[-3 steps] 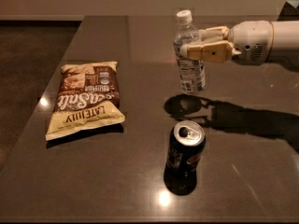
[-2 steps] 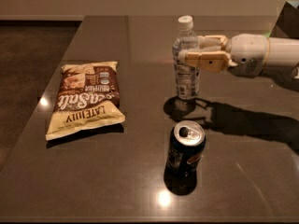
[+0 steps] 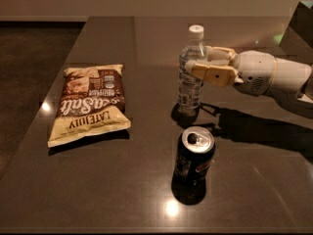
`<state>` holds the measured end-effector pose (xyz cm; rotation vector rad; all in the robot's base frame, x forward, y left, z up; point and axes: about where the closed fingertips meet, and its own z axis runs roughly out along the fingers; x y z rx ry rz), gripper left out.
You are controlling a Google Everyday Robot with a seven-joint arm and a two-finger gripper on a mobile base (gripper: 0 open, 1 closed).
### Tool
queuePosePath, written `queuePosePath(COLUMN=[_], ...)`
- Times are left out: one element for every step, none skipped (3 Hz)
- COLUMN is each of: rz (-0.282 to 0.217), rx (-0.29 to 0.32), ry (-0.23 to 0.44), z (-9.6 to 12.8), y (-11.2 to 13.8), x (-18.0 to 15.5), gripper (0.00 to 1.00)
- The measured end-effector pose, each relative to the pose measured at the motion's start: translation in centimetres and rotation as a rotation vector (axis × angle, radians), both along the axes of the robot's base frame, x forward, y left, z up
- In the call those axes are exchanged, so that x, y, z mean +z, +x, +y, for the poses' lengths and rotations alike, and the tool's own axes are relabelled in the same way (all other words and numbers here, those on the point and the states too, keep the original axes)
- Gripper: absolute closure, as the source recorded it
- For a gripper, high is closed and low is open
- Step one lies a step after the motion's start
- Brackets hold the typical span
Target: Place blue plastic bottle upright
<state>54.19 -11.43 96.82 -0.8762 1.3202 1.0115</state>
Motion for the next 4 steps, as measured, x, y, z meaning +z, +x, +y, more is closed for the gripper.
queuePosePath(rz=[-0.02, -0.032, -0.036, -0.033], rx=[0.002, 0.011, 0.019, 0.02], ry=[0.047, 0.076, 0.089, 0.091], z=[0.1, 0.1, 0.1, 0.1], y=[-0.1, -0.2, -0.1, 0.0], x=[-0.6, -1.2, -1.7, -2.1], gripper=[0.83, 0.61, 0.38, 0.13])
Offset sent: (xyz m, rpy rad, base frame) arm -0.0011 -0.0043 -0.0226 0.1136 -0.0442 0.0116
